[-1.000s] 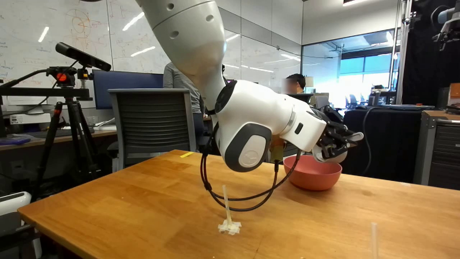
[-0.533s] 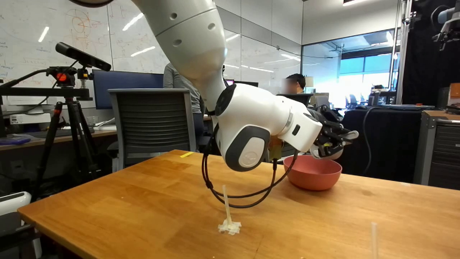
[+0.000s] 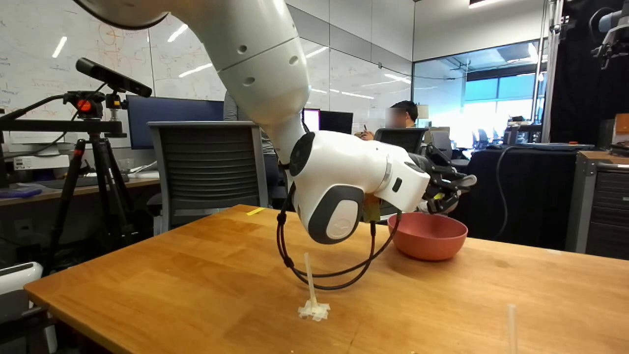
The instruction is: Pour the contents in the grey measuring cup into the pink bowl
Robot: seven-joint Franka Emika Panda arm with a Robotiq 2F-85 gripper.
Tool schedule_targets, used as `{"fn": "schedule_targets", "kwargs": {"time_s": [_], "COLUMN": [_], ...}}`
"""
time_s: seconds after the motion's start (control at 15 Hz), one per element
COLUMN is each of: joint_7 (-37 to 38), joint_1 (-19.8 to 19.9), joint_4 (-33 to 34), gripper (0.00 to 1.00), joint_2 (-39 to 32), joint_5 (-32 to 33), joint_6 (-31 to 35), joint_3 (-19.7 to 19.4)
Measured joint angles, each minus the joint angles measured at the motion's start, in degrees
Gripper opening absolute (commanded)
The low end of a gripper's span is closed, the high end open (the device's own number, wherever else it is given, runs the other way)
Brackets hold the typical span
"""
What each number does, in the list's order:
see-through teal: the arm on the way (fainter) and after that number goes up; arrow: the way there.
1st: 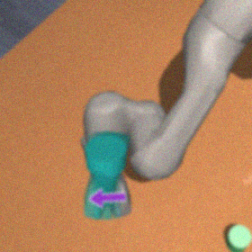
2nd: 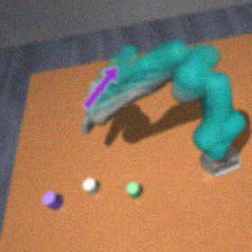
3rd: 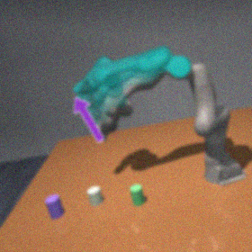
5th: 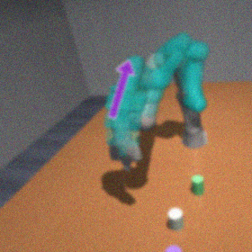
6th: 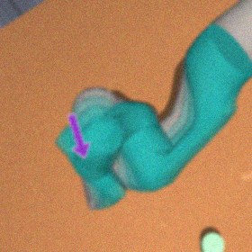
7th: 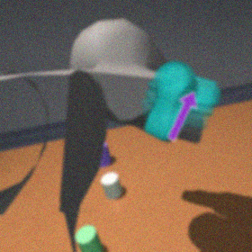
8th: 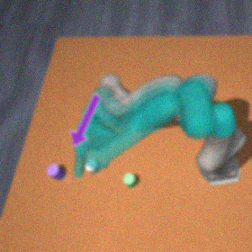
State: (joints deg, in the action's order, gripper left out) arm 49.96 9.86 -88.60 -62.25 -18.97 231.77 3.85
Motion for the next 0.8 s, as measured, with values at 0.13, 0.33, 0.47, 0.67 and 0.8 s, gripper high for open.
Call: {"fn": "schedule_targets", "kwargs": {"time_s": [0.13,0.33,0.47,0.67,0.8], "joint_7": [0.0,0.0,0.0,0.0,0.0], "joint_1": [0.2,0.6,0.9,1.3,1.5], "joint_4": [0.9,2.2,3.0,4.3,5.1], "gripper": [0.06,0.06,0.06,0.06,0.06], "joint_2": [-1.0,-2.3,-3.0,-4.2,-5.0], "joint_5": [1.0,2.6,3.1,3.8,4.6], "joint_6": [1.1,2.5,3.1,4.1,4.9], "joint_3": [0.0,0.0,0.0,0.0,0.0]}}
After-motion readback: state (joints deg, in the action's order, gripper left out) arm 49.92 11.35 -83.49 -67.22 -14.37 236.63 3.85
